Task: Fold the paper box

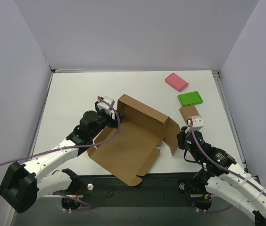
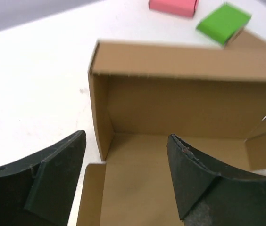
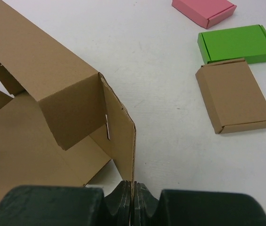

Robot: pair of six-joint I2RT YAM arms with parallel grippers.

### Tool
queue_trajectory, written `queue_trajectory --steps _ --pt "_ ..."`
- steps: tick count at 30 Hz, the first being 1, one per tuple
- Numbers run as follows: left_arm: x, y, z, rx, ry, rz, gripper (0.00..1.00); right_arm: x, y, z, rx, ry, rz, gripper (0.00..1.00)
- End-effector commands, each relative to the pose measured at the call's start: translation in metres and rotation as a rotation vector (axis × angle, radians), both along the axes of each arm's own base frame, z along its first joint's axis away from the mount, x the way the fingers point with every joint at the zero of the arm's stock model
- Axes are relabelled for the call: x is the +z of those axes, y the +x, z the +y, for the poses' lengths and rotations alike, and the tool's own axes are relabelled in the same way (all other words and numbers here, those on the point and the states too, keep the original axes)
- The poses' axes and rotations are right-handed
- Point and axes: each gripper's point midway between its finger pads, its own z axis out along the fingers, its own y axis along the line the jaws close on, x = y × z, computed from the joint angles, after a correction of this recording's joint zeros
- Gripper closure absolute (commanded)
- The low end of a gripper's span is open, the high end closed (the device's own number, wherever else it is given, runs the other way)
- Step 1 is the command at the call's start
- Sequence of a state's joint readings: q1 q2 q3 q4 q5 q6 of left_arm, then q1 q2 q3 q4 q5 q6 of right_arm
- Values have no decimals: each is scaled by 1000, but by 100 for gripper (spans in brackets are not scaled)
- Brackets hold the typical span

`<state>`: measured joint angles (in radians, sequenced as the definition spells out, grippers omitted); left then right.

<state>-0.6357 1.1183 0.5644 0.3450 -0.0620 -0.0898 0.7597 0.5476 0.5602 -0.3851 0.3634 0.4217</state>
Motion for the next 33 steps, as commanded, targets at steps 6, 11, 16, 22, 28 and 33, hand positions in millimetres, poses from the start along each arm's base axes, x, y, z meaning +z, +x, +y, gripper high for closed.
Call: queue_trajectory --steps 6,11,16,22,28,33 --pt "109 15 37 161 -78 84 18 15 32 39 173 -58 -133 100" --pt "116 32 67 174 -102 154 16 34 58 59 221 -96 -254 100" --pt "101 53 102 218 -165 207 16 50 85 81 293 -171 -354 100" --pt "82 70 111 238 -205 227 16 43 106 103 370 -188 -363 100" --pt "53 83 130 298 -227 279 16 39 110 102 377 -175 -352 100" --pt "39 88 130 289 -239 300 19 37 109 101 378 -160 -346 100"
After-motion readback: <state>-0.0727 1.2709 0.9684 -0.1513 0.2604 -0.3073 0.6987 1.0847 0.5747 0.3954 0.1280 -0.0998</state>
